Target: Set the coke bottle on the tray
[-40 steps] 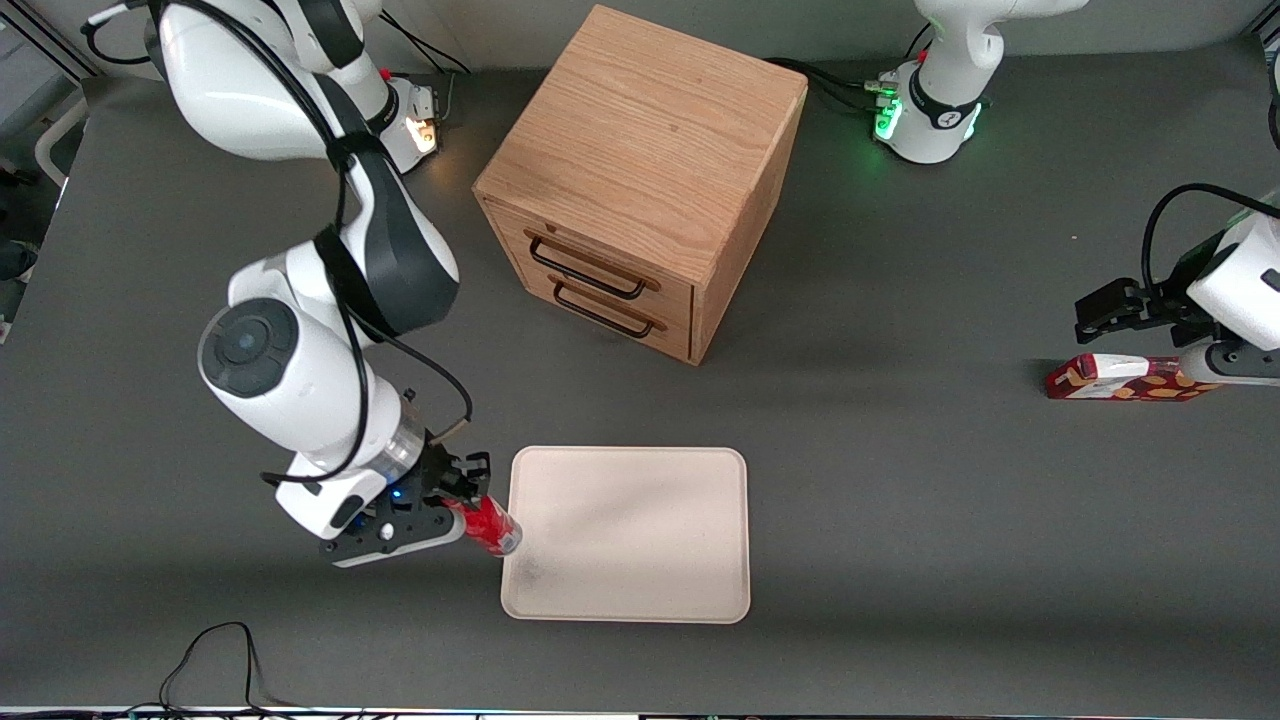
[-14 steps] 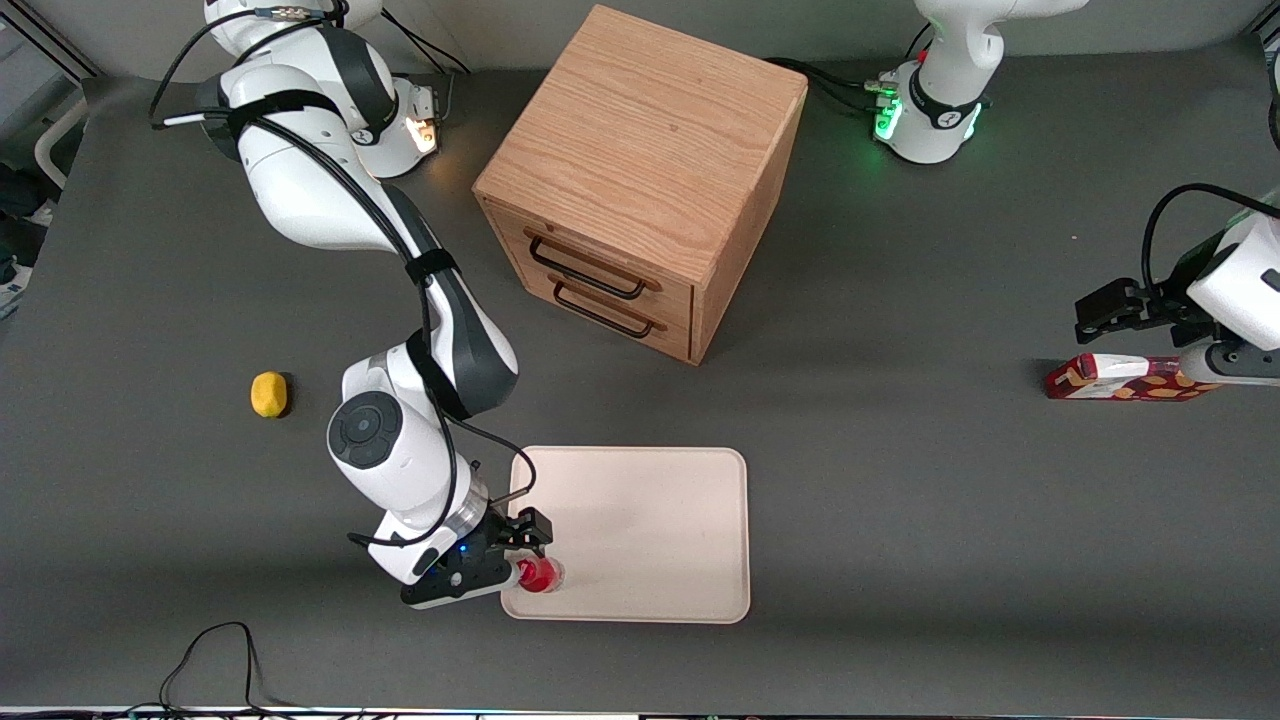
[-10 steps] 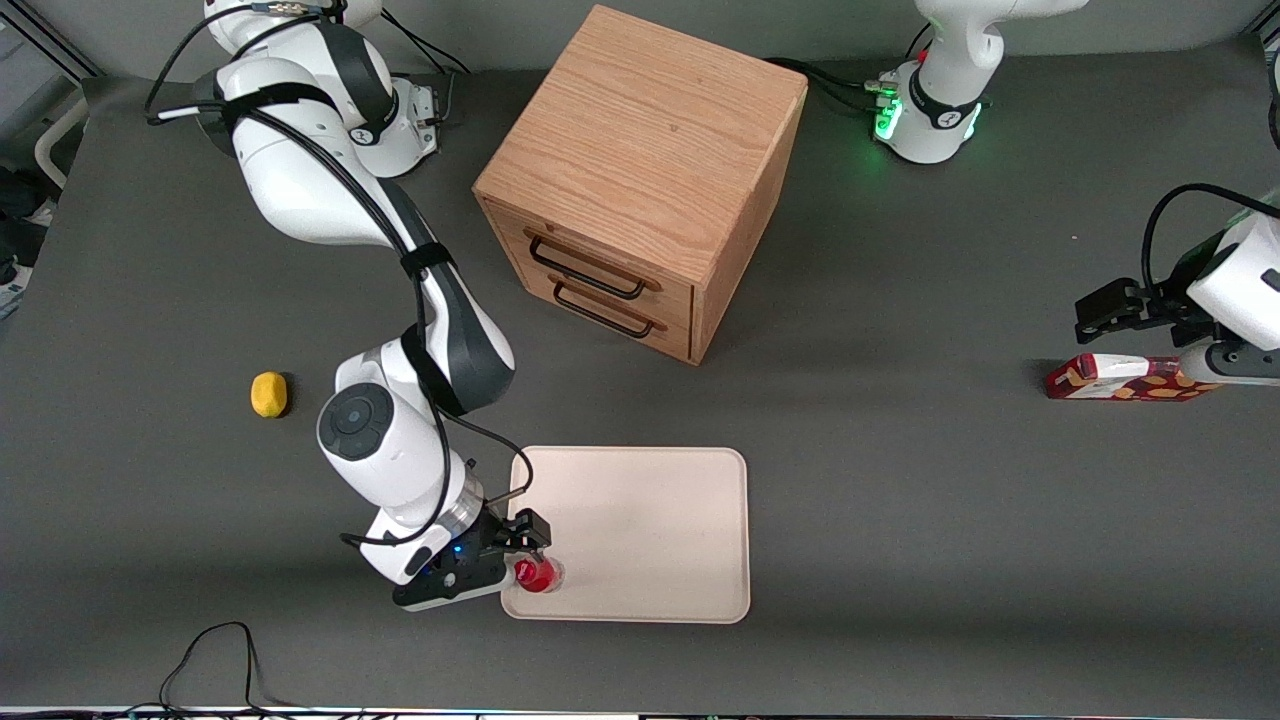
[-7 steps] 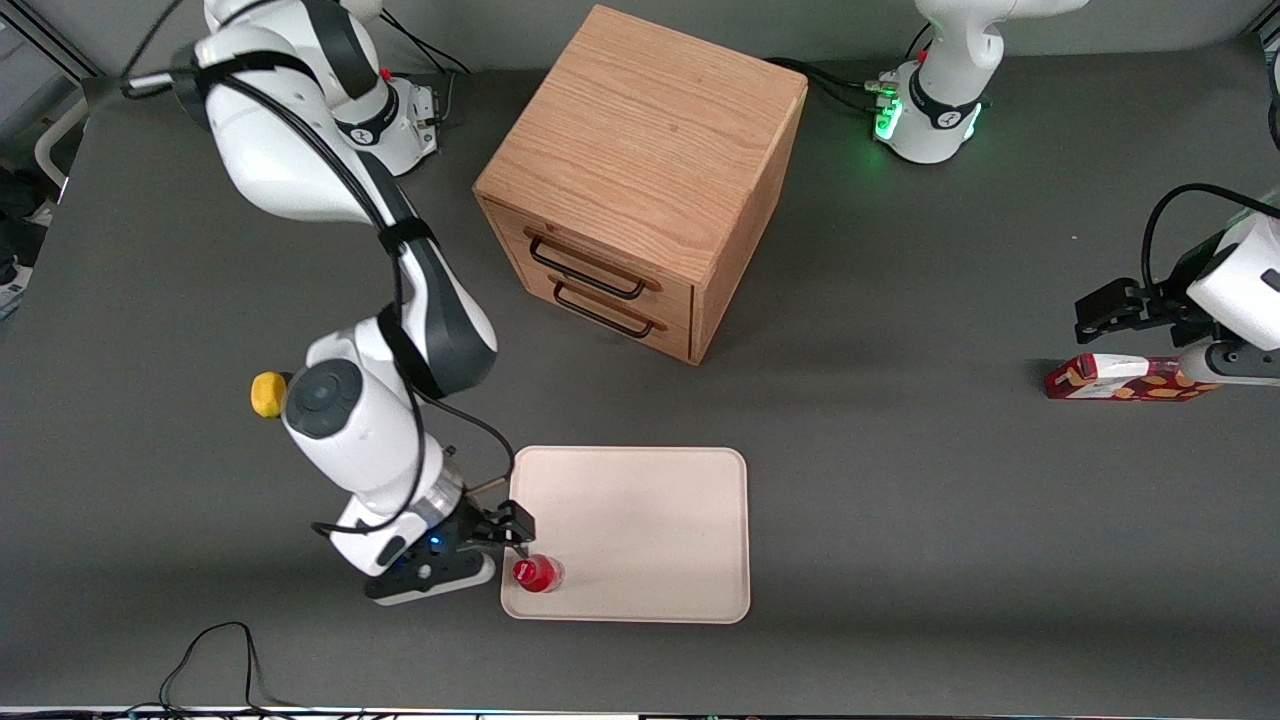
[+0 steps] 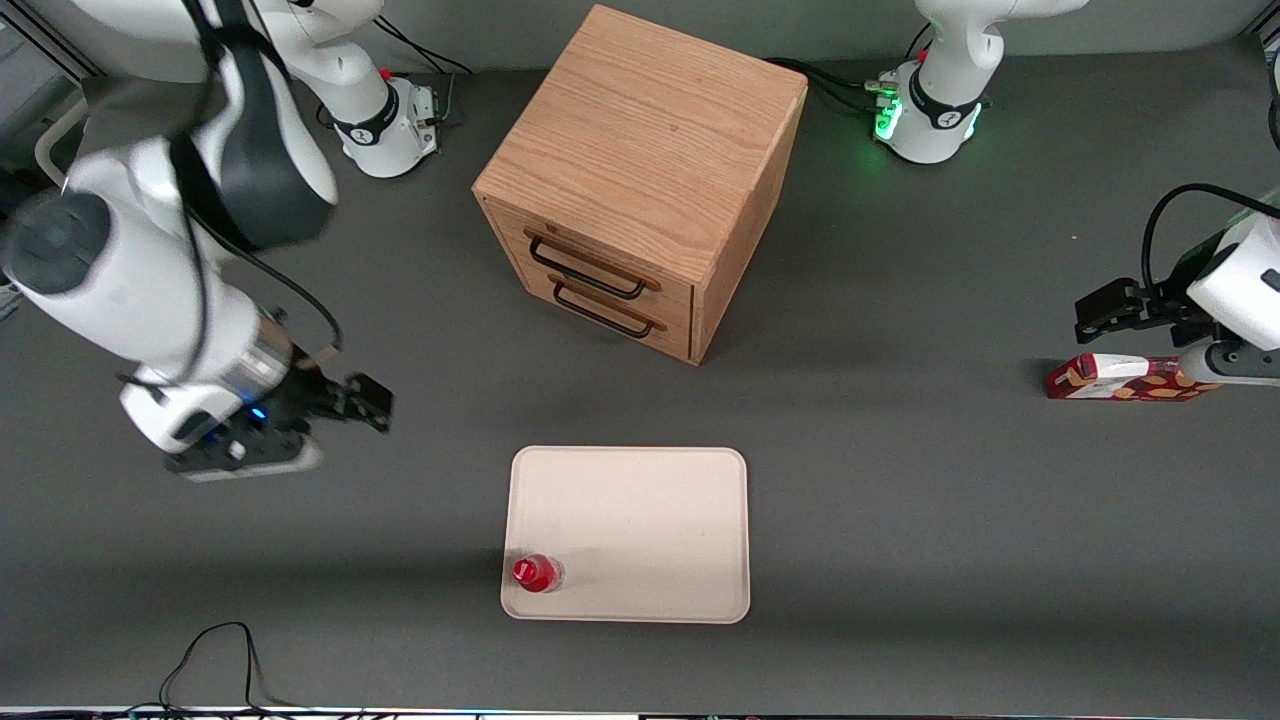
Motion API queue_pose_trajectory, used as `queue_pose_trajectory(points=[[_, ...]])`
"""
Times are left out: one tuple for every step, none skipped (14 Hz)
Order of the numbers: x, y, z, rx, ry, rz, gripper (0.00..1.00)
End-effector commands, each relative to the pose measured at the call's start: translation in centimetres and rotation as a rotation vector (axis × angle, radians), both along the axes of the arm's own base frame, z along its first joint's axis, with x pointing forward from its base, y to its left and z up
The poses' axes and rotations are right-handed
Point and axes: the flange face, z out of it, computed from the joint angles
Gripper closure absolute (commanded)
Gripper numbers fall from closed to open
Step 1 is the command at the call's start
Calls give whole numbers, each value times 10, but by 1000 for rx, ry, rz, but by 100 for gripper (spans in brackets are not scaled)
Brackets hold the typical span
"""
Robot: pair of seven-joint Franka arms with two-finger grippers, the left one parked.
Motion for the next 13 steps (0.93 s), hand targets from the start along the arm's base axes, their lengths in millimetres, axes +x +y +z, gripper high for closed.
queue_pose_trajectory(points=[[-69,-48,13,44,38,-45,0],[-85,-69,18,52,53,-67,0],[-95,-88,23,45,69,-90,0],[-102,-102,30,28,89,-102,0],[-108,-113,36,-2,98,-110,0],[-114,-127,43,-15,99,-127,0],[-119,-138,48,-15,106,-141,0],[-123,-144,59,-40,102,-138,0],[-127,-146,64,-72,118,-141,0],[-127,-148,69,-75,122,-148,0],[-127,-149,69,-74,121,-153,0],[-126,-152,67,-75,126,-153,0],[-124,-153,66,-76,127,-153,0]])
